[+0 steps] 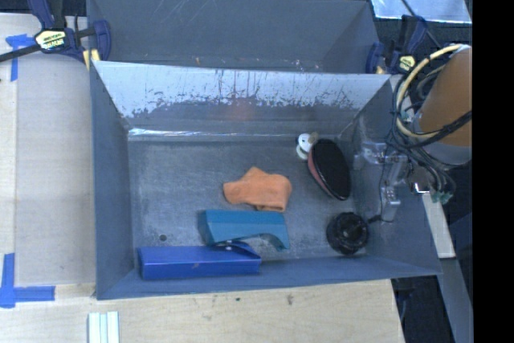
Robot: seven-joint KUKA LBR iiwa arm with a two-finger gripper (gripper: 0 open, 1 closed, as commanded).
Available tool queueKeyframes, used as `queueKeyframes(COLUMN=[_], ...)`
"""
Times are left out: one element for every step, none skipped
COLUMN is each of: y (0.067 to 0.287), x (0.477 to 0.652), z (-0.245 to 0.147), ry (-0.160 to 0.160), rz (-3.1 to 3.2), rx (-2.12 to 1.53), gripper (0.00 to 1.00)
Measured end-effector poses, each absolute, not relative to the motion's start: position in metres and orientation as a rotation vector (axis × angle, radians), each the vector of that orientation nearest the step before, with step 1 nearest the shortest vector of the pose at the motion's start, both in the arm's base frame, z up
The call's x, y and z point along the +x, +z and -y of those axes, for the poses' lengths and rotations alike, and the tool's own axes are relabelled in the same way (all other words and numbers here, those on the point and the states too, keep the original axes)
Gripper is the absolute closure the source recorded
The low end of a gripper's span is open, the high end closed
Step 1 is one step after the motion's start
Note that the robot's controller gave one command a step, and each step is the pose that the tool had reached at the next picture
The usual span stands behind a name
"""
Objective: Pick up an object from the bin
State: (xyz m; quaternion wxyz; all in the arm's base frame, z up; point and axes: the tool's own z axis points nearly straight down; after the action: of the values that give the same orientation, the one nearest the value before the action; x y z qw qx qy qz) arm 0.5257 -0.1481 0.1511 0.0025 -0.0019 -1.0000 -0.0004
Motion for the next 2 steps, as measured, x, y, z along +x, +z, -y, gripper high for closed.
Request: queueKeyframes(y=[0.156, 0.068], x=[0.528, 0.5], z=[0.147, 0.158], ry=[0.001, -0.002], rz=[3.145, 3.136], rx=[-0.001, 0.001], gripper=[0.0, 0.0])
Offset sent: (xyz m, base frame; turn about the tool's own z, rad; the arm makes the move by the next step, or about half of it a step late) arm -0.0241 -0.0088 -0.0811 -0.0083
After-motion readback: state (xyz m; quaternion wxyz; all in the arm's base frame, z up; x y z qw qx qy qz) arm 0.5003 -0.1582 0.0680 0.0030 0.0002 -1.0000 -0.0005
